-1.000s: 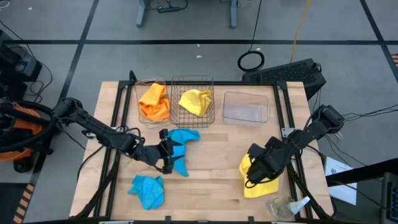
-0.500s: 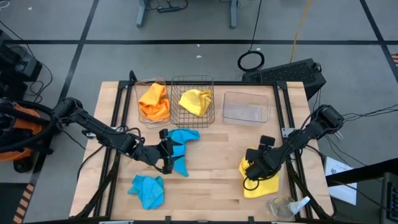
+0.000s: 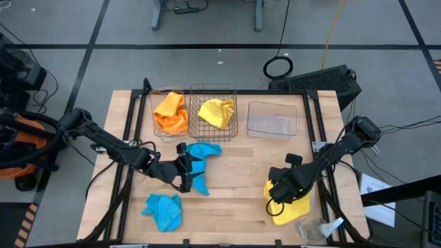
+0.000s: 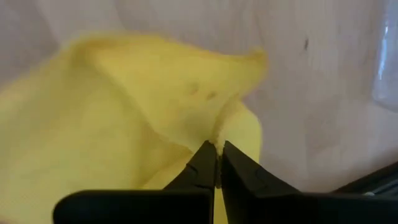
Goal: Sort microfiber towel by color & place in baskets
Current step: Put the yellow microfiber cloth into the wire basket
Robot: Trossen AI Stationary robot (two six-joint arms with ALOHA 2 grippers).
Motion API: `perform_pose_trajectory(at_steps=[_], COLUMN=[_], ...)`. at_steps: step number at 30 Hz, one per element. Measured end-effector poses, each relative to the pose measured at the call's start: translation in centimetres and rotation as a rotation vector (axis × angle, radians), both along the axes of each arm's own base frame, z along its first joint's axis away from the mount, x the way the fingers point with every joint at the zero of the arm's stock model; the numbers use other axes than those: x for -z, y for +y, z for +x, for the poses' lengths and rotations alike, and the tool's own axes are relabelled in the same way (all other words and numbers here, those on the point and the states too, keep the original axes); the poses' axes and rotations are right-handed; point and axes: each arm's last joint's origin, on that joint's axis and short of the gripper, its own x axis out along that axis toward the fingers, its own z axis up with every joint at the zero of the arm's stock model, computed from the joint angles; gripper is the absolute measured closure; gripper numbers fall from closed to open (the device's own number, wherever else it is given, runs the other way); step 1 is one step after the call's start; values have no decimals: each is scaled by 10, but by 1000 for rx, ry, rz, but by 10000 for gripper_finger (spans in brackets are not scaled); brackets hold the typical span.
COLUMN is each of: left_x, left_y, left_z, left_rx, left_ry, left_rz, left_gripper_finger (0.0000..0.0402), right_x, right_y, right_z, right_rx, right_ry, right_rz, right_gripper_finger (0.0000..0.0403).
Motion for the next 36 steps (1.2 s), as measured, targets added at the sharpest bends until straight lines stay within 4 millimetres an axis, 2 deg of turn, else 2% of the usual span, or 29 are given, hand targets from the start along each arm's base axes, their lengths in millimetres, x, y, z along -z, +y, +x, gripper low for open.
perform_pose_trajectory(at_steps=[6, 10, 13, 20, 23, 28, 32, 36], left_x=[-1, -1, -1, -10, -12, 6, 22, 29], left_y=[1, 2, 4, 12, 11, 3, -2, -6], left_z=[0, 0, 1, 10, 15, 29, 39, 46], left_rx=[-35, -45, -55, -88, -61, 23, 65, 128], left_ry=[-13, -16, -22, -117, -152, -117, -97, -103], left_rz=[20, 27, 26, 14, 10, 79, 116, 127], left_gripper_finger=[175, 175, 175, 175, 175, 175, 175, 175], right_x=[-27, -36, -43, -67, -70, -61, -37, -11], right_y=[10, 14, 14, 14, 14, 17, 27, 37], right_z=[12, 14, 17, 34, 38, 40, 40, 40], right_rx=[76, 55, 27, -100, -128, -137, -154, -152], right_ry=[-116, -186, -259, -551, -604, -577, -485, -391], right_rz=[59, 8, -67, -328, -395, -403, -356, -316], right_gripper_finger=[395, 399, 400, 402, 402, 402, 402, 397])
